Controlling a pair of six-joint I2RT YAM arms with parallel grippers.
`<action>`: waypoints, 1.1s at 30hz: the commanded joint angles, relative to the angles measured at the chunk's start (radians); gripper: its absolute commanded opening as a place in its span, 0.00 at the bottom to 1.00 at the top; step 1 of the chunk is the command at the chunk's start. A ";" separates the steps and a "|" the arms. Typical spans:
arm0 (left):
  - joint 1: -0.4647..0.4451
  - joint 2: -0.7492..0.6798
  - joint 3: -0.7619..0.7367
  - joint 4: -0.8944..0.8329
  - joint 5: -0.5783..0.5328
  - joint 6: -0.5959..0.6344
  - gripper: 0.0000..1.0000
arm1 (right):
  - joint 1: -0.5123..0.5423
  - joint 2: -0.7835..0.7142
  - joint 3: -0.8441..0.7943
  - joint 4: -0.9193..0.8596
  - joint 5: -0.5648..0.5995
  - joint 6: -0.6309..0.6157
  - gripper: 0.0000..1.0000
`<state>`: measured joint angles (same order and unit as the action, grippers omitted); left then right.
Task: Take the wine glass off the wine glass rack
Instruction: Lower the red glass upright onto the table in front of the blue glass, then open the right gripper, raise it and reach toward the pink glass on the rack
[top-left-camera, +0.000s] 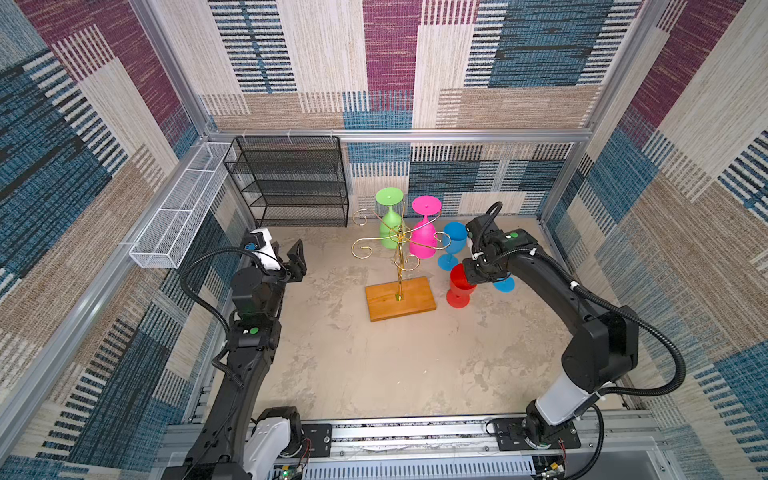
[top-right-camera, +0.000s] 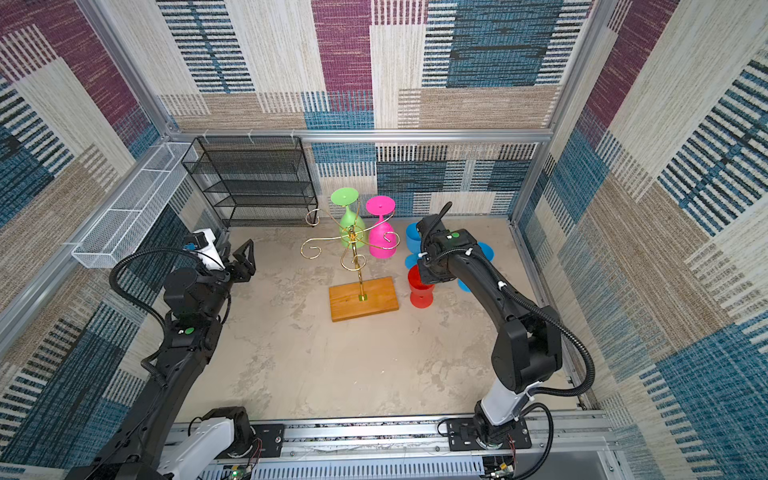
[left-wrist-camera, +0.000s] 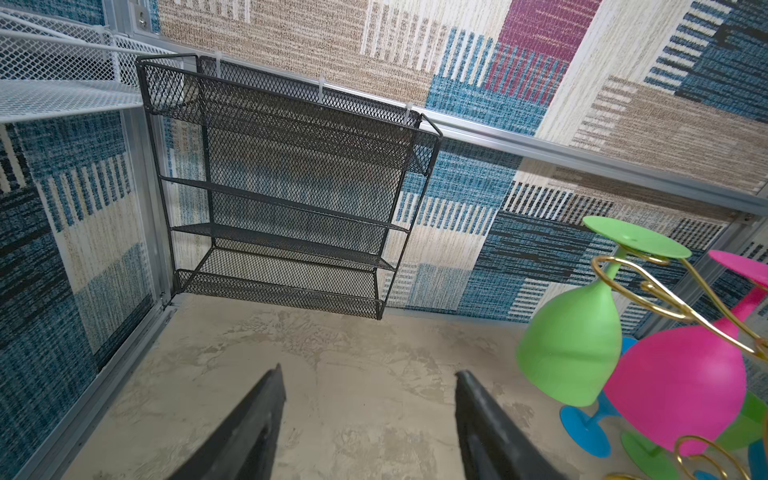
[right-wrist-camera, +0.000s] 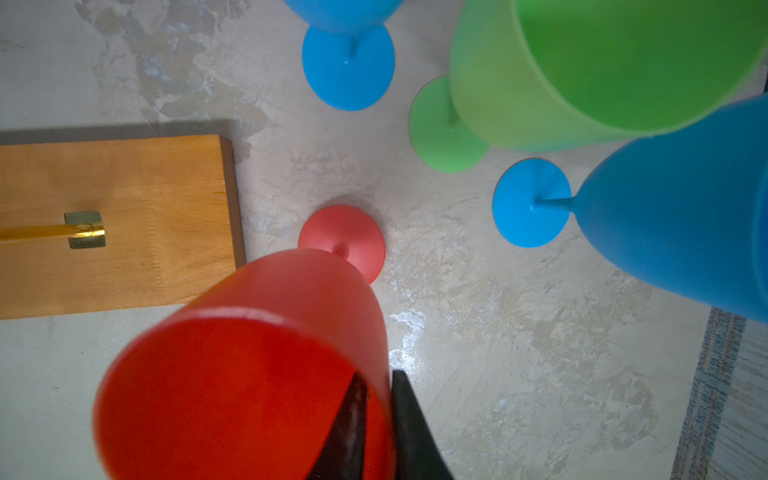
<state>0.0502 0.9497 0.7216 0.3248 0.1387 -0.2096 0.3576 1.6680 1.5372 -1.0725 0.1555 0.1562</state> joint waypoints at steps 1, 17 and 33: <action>0.000 -0.002 -0.005 0.004 0.011 0.003 0.67 | -0.001 -0.015 0.014 0.041 -0.035 -0.007 0.22; 0.000 -0.007 -0.007 0.003 0.005 0.002 0.67 | -0.154 -0.293 0.002 0.301 -0.465 0.051 0.30; 0.000 -0.015 -0.013 0.001 0.000 0.012 0.67 | -0.250 -0.165 -0.024 0.824 -0.914 0.355 0.69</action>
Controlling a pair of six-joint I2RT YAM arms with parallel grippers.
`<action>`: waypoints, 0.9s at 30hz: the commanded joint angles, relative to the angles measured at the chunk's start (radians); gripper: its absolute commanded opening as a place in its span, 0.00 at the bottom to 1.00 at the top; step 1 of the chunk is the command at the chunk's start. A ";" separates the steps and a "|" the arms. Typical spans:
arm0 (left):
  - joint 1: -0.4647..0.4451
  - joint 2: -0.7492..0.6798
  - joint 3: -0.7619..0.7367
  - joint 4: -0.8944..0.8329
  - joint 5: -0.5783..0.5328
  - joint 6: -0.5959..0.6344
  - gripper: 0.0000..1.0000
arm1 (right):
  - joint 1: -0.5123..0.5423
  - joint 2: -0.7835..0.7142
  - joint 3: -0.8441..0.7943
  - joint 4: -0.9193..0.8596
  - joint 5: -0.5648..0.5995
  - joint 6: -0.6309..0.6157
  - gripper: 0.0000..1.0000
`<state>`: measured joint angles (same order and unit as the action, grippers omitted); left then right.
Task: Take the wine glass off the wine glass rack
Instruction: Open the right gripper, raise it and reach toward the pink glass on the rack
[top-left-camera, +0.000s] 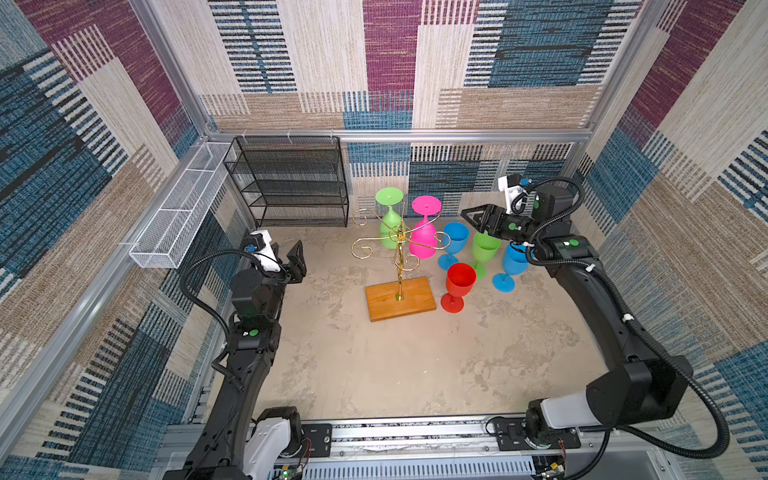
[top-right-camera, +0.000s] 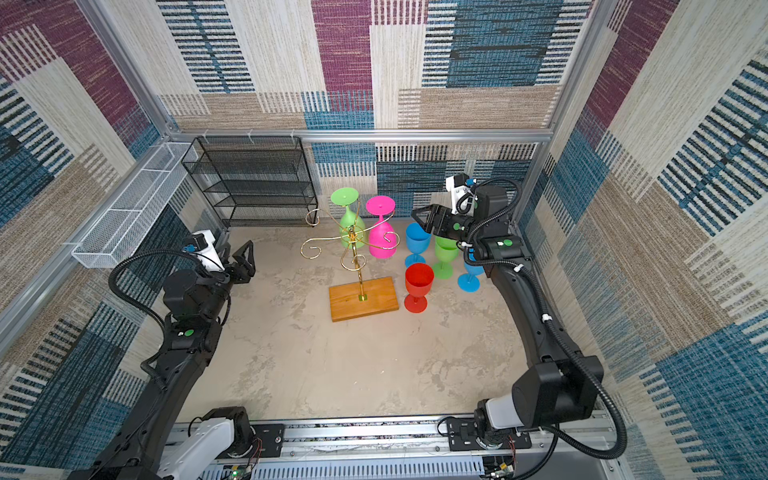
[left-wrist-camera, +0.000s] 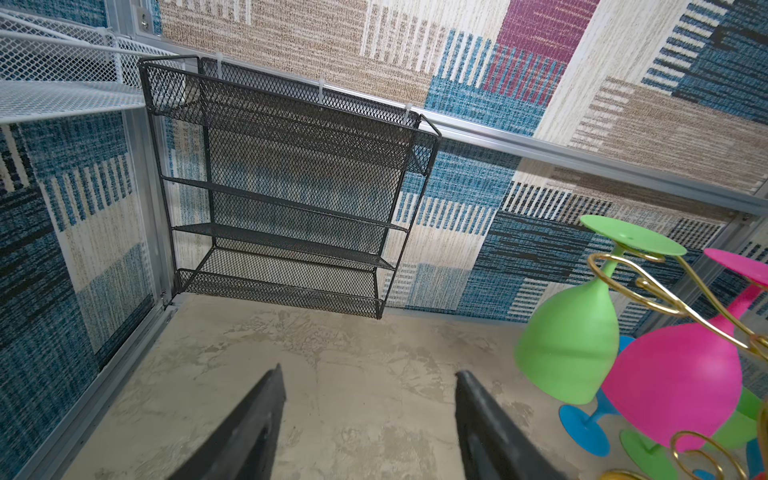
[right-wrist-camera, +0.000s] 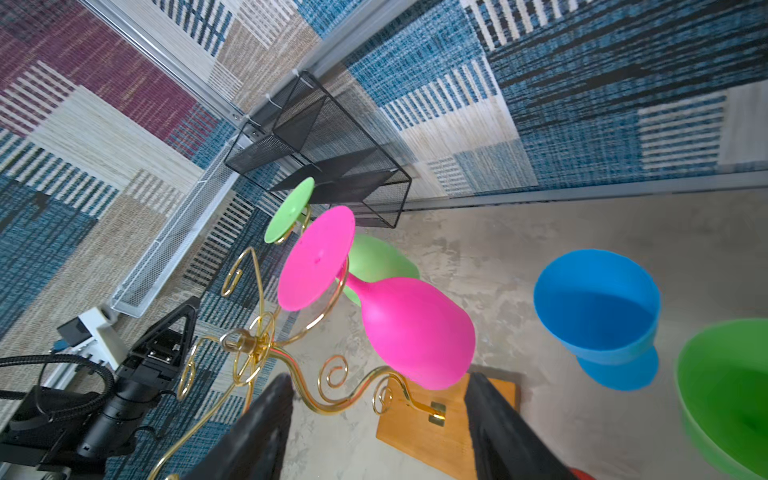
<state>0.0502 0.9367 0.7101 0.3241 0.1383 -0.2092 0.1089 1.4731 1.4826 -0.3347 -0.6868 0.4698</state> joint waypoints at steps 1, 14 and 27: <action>0.001 -0.002 -0.001 0.001 0.000 0.012 0.67 | -0.002 0.049 0.047 0.083 -0.073 0.039 0.69; 0.002 0.001 -0.005 0.007 0.005 0.006 0.67 | 0.065 0.216 0.204 0.054 -0.090 0.015 0.72; 0.002 0.001 -0.007 0.007 0.005 0.006 0.67 | 0.109 0.322 0.304 0.015 -0.084 0.007 0.60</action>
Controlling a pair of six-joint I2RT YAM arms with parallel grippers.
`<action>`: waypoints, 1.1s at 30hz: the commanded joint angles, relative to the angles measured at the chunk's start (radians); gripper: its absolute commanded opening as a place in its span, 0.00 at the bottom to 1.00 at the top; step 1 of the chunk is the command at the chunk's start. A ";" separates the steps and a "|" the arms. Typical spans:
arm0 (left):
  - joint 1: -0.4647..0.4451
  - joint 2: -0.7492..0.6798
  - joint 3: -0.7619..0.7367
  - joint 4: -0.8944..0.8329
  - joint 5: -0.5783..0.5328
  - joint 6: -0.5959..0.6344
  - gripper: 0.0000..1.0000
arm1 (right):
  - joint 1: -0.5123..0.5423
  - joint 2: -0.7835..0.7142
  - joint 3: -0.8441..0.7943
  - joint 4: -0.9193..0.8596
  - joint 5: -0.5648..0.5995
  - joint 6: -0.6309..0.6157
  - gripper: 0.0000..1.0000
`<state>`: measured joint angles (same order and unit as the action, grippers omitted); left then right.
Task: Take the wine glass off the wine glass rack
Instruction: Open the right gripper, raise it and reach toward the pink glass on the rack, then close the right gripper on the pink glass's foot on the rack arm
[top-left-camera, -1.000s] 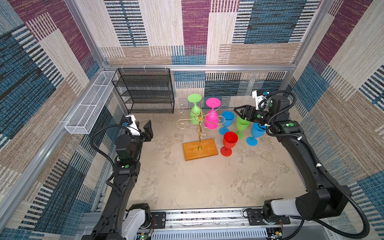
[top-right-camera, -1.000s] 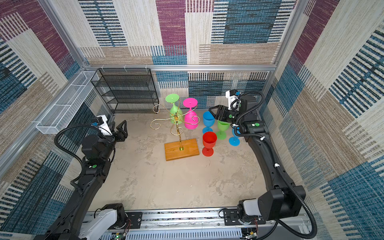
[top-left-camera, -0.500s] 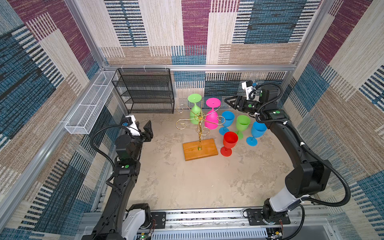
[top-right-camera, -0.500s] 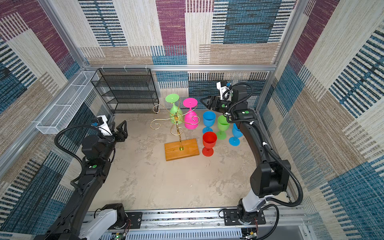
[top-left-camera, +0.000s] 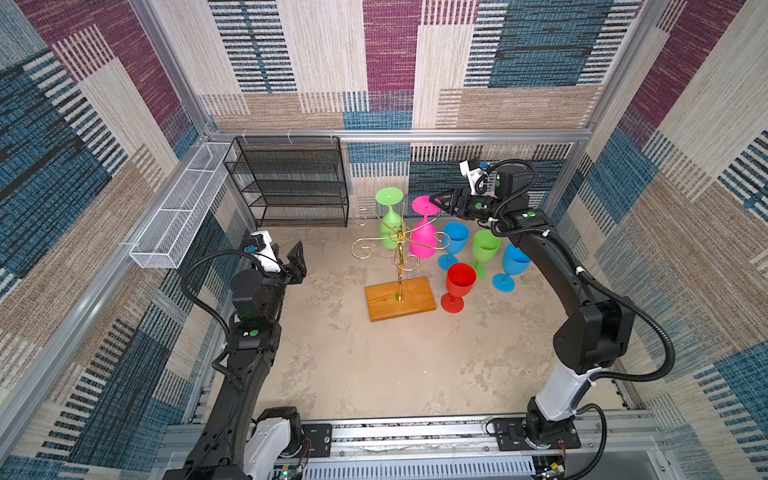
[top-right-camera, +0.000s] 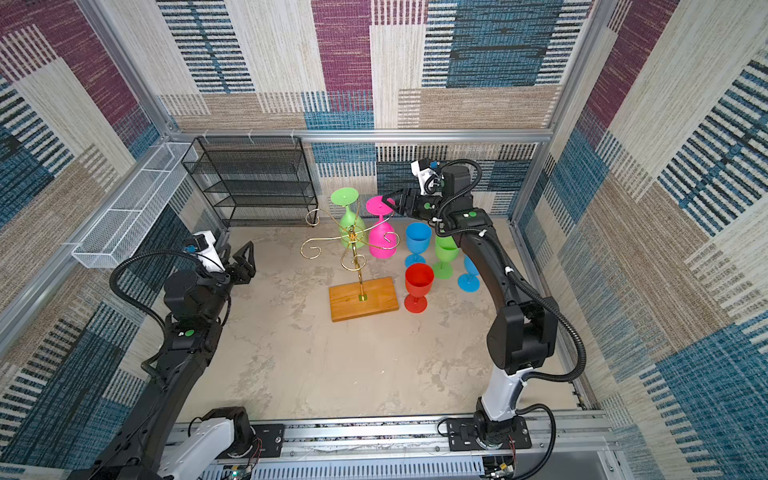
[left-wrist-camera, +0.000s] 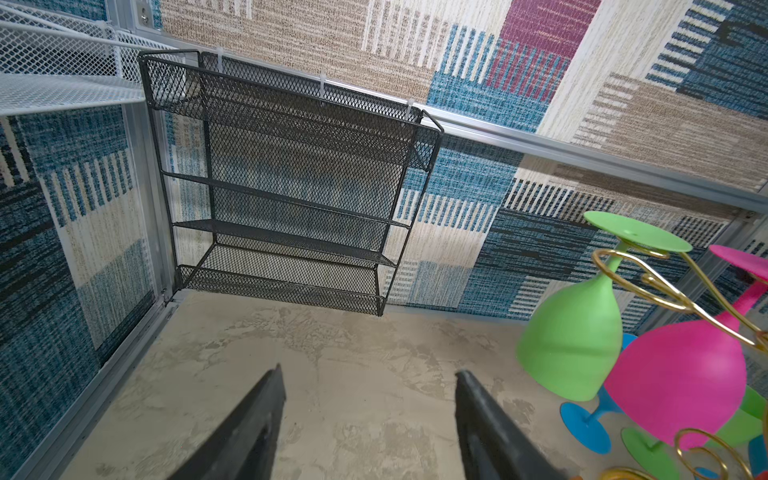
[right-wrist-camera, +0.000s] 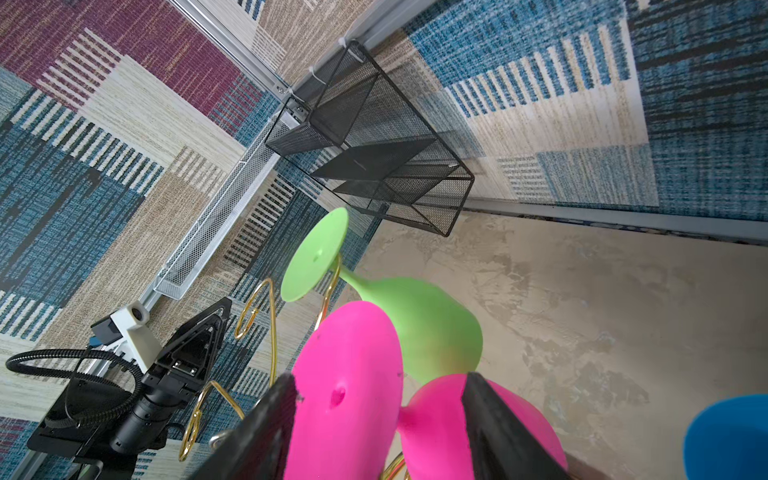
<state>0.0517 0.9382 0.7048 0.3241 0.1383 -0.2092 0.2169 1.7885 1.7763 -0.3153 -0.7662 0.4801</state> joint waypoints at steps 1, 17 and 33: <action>0.000 0.001 -0.001 0.007 0.004 0.005 0.67 | 0.001 0.008 0.010 -0.007 -0.005 -0.003 0.57; 0.000 -0.006 -0.002 0.007 0.003 0.008 0.67 | 0.001 -0.012 -0.001 -0.011 0.024 0.003 0.27; 0.000 -0.009 -0.002 0.006 0.003 0.008 0.67 | 0.001 -0.046 -0.021 0.003 0.012 0.027 0.08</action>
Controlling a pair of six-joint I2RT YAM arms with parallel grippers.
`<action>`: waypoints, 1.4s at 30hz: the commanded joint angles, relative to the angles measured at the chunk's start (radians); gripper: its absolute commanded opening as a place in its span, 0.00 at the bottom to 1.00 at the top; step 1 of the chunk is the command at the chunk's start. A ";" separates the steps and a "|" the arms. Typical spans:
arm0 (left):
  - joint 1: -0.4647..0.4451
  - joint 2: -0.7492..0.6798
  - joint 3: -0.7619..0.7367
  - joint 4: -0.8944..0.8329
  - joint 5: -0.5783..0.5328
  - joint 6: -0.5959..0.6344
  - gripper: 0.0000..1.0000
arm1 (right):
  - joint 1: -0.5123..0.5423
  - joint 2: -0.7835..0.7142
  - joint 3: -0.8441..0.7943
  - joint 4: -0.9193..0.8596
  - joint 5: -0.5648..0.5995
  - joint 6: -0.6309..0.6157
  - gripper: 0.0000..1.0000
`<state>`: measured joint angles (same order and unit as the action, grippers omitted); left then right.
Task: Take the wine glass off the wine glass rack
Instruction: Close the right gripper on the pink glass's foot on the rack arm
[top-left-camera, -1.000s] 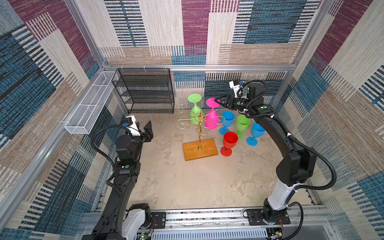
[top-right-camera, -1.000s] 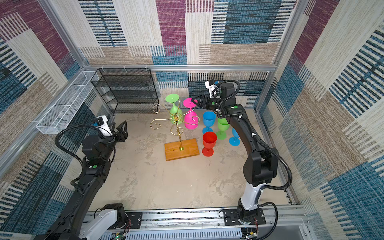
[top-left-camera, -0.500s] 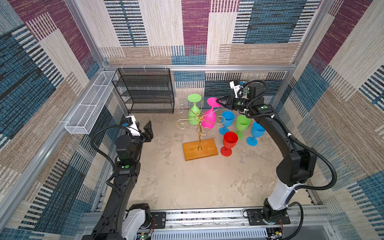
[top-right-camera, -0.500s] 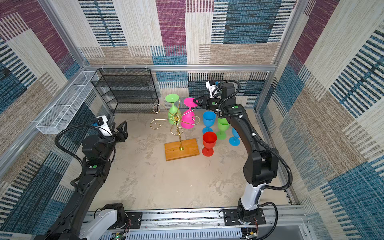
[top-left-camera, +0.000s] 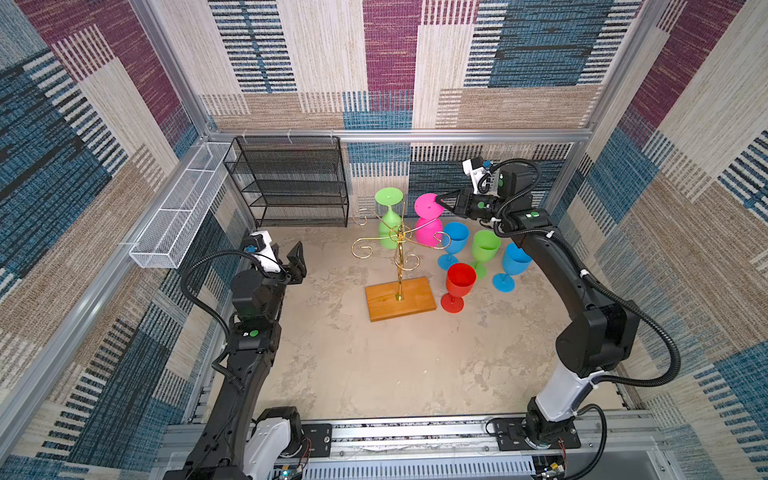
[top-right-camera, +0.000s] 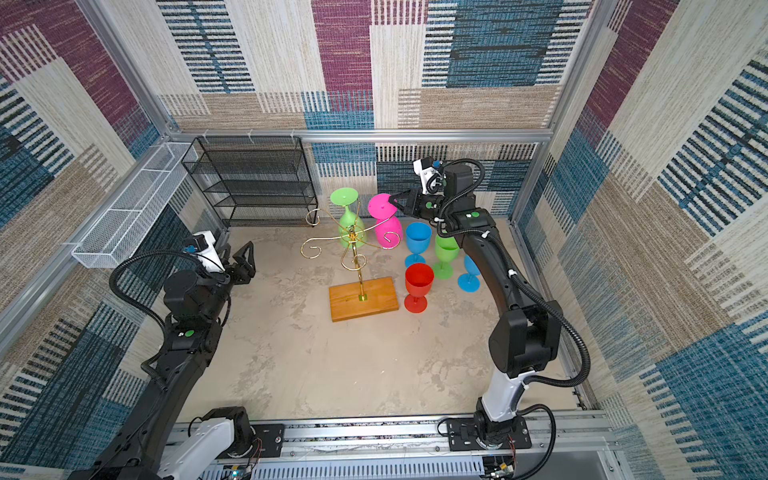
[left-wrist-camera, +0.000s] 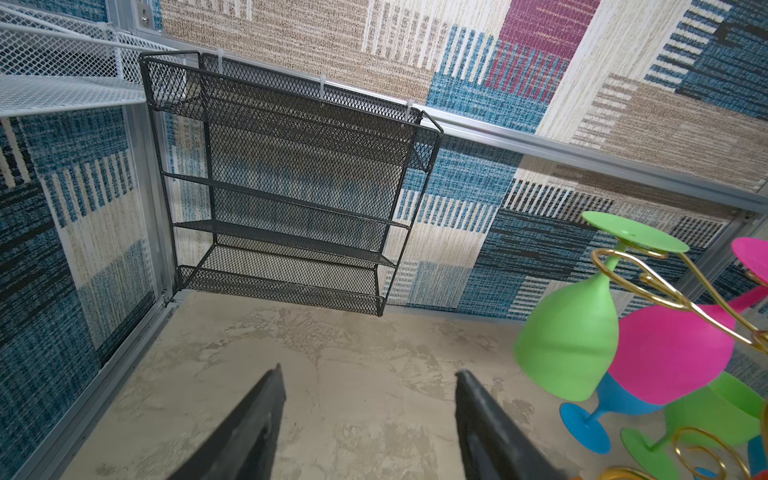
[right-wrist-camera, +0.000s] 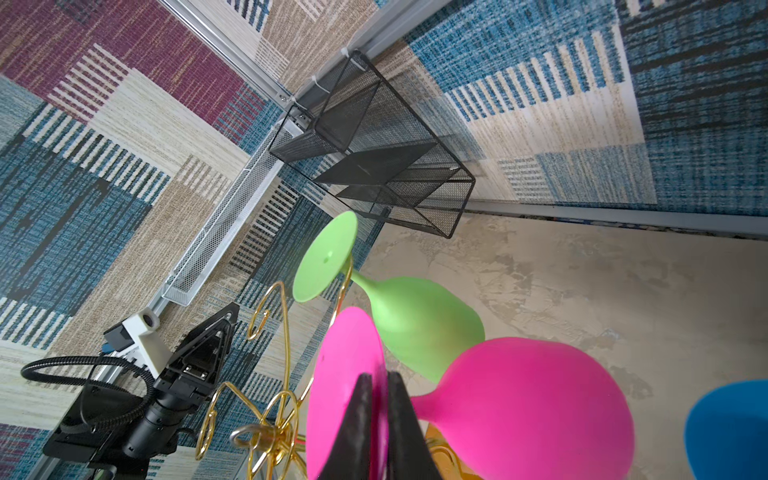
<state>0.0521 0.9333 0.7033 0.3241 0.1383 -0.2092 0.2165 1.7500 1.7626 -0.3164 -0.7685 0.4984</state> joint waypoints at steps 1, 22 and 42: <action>0.000 -0.004 0.000 0.005 0.003 0.008 0.67 | 0.001 -0.009 -0.011 0.010 0.010 0.013 0.07; 0.000 -0.007 -0.001 0.007 0.006 0.007 0.67 | -0.012 -0.076 -0.115 0.277 -0.122 0.252 0.00; 0.000 -0.008 -0.004 0.009 0.007 0.002 0.67 | -0.045 -0.139 -0.252 0.405 -0.162 0.355 0.00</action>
<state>0.0517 0.9276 0.7017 0.3241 0.1383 -0.2096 0.1699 1.6211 1.5166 0.0231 -0.9005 0.8246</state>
